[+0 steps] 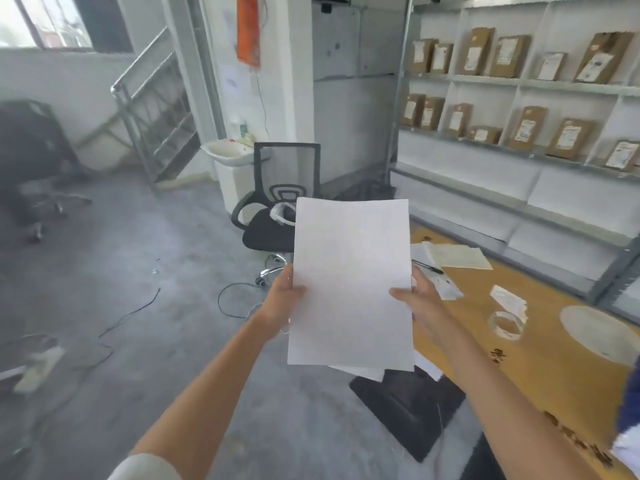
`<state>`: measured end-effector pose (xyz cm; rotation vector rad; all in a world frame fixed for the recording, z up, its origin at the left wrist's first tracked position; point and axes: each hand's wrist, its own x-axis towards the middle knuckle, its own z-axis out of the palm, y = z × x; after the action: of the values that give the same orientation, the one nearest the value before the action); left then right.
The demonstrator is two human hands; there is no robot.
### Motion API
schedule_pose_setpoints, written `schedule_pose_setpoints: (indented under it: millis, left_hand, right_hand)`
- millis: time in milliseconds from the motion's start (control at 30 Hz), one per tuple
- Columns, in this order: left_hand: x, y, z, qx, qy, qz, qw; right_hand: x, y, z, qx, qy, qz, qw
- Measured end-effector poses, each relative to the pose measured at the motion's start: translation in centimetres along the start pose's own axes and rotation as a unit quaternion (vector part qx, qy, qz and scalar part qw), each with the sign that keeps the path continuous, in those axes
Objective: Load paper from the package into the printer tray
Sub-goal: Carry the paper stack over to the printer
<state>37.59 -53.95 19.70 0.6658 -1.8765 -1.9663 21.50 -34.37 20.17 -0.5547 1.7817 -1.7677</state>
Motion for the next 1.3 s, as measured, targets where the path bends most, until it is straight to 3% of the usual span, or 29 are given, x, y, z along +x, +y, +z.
schedule_pose_setpoints:
  millis: [200,433,800,1033,1300]
  left_hand:
    - [0.1,-0.8,-13.4,-0.006,0.134,-0.002,0.991]
    - [-2.3,-2.1,-24.5,-0.048,0.275,-0.004,0.960]
    - [-2.7,-2.6,-40.5,-0.053,0.460,-0.003,0.886]
    - [-0.3,-1.5,-51.3,-0.060,0.563,-0.011,0.824]
    - [-2.0,-2.1,-60.4,-0.097,0.662,-0.018,0.743]
  right_hand:
    - [8.2,0.8,14.5,-0.010,-0.105,0.005,0.994]
    - [14.1,2.3,28.7,-0.029,-0.243,0.013,0.969]
    - [23.2,3.5,51.4,-0.049,-0.439,0.027,0.897]
    - [29.7,2.4,66.0,-0.088,-0.522,0.010,0.849]
    - [29.6,2.6,80.1,-0.106,-0.591,0.024,0.799]
